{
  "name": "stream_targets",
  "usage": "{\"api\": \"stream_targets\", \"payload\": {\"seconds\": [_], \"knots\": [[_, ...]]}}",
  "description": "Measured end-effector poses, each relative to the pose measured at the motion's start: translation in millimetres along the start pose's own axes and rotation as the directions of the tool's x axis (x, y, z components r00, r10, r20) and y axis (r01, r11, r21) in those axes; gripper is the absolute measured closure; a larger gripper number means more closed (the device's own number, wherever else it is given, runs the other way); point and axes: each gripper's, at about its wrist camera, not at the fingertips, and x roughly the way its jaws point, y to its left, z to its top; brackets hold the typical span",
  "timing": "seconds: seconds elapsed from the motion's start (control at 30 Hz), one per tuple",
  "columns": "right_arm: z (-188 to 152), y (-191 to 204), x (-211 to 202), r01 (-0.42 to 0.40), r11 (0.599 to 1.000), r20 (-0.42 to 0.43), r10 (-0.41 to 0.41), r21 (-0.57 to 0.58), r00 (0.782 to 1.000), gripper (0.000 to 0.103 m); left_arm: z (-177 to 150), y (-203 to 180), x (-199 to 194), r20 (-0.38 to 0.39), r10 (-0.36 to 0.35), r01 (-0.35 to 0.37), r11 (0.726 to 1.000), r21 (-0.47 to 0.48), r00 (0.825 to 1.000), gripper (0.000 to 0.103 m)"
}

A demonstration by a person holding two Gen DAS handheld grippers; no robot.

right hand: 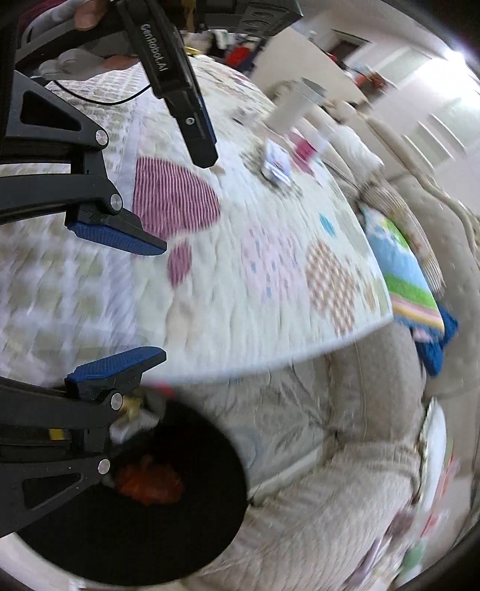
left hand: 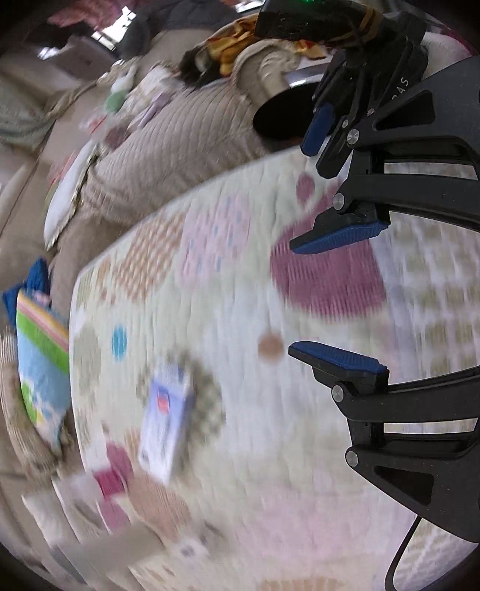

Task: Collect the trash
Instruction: 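Move both tools back to the medicine boxes on the quilt, then grasp the small white box with the left tool while the right tool grasps the long blue-white medicine box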

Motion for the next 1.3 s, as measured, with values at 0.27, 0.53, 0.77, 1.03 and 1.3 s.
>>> {"api": "stream_targets", "payload": {"seconds": [0.27, 0.53, 0.77, 1.03, 1.3], "knots": [[30, 75, 54, -0.077, 0.982, -0.069, 0.066, -0.175, 0.995, 0.042, 9, 105, -19, 0.01, 0.096, -0.094, 0.983, -0.158, 0.995, 0.056], [89, 143, 102, -0.104, 0.931, -0.07, 0.085, -0.35, 0.994, 0.035, 33, 187, -33, 0.013, 0.141, -0.131, 0.946, -0.296, 0.99, 0.056], [130, 188, 145, -0.062, 0.842, -0.077, 0.025, -0.535, 0.997, 0.031, 63, 236, -25, 0.037, 0.134, -0.107, 0.903, -0.417, 0.99, 0.054], [144, 193, 177, -0.06, 0.813, -0.107, -0.003, -0.579, 0.994, 0.031, 83, 252, 6, 0.01, 0.128, -0.107, 0.865, -0.489, 0.992, 0.053], [132, 198, 177, -0.052, 0.837, -0.066, 0.02, -0.544, 0.998, 0.052, 86, 243, 20, -0.008, 0.143, -0.132, 0.886, -0.445, 0.99, 0.063]]}}
